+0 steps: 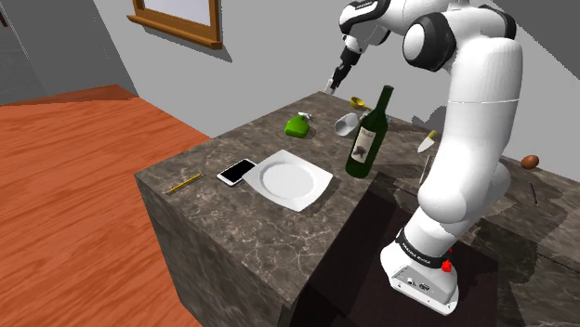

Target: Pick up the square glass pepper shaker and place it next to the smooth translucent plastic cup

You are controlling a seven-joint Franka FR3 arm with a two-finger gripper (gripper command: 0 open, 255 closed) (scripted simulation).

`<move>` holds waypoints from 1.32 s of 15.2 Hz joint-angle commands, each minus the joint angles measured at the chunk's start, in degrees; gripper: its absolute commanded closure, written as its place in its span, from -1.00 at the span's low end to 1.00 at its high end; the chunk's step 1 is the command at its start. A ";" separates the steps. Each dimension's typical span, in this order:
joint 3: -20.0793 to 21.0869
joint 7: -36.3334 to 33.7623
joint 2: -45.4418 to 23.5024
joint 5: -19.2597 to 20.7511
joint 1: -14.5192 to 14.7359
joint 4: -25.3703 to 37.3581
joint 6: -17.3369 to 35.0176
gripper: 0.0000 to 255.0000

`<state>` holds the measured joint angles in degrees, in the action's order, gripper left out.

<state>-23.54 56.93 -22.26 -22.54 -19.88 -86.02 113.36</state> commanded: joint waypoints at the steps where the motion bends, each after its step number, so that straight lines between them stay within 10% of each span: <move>1: 0.13 0.36 -0.37 -0.29 0.04 -0.89 1.22 1.00; 20: 1.84 4.83 -4.78 -4.18 -0.27 -9.01 12.94 1.00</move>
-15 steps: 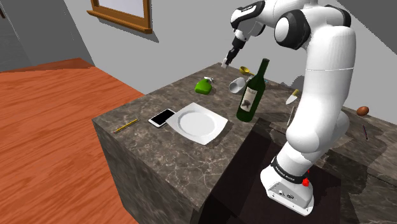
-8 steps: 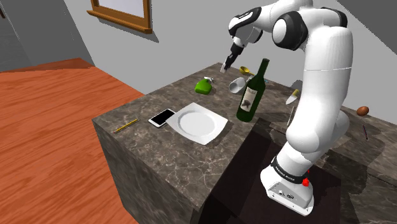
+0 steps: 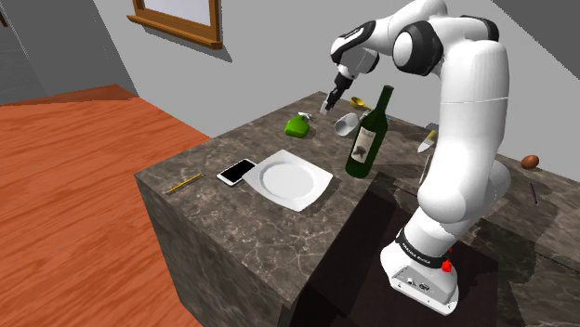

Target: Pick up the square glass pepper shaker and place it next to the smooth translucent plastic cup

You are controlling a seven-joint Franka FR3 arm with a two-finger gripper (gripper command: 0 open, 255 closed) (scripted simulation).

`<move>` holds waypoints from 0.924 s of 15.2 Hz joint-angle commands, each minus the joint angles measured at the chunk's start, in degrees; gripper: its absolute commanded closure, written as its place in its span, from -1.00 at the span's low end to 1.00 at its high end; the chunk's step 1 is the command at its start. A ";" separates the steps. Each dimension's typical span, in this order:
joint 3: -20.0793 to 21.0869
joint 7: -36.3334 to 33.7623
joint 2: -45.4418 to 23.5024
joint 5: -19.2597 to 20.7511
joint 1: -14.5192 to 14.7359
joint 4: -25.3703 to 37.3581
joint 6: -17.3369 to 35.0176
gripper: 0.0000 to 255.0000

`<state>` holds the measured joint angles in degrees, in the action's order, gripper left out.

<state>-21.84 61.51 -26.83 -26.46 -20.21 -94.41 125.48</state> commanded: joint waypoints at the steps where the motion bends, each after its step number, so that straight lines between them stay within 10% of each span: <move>1: 0.27 0.51 -0.55 -0.52 -0.01 -0.90 1.39 1.00; 13: 0.88 1.67 -2.11 -1.70 -0.31 -1.94 3.78 1.00; 14: 0.88 1.67 -2.11 -1.70 -0.31 -1.94 3.78 -1.00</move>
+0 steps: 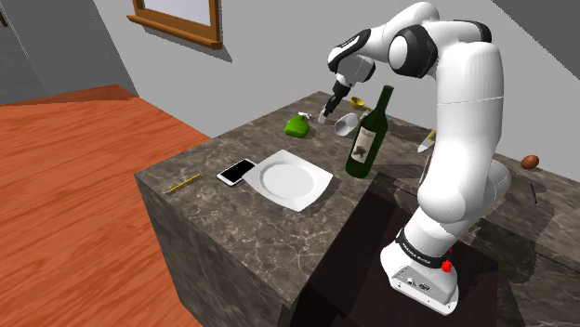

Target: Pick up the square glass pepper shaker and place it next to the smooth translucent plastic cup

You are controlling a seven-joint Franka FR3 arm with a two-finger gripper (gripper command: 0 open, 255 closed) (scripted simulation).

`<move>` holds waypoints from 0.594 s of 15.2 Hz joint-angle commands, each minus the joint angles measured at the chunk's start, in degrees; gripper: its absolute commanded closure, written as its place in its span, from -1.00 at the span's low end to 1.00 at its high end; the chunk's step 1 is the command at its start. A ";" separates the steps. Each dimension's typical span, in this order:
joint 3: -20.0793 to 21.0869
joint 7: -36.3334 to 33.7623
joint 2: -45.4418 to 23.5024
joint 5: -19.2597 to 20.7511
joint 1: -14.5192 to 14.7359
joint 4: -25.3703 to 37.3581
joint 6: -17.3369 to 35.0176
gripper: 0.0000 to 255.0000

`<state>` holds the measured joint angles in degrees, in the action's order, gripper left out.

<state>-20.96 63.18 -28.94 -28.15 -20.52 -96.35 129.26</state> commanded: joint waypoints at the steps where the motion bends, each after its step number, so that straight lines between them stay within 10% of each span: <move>1: 0.00 0.00 0.00 0.00 0.00 0.00 0.00 -1.00; 9: -1.54 -1.39 4.41 2.47 0.29 0.51 -4.65 -1.00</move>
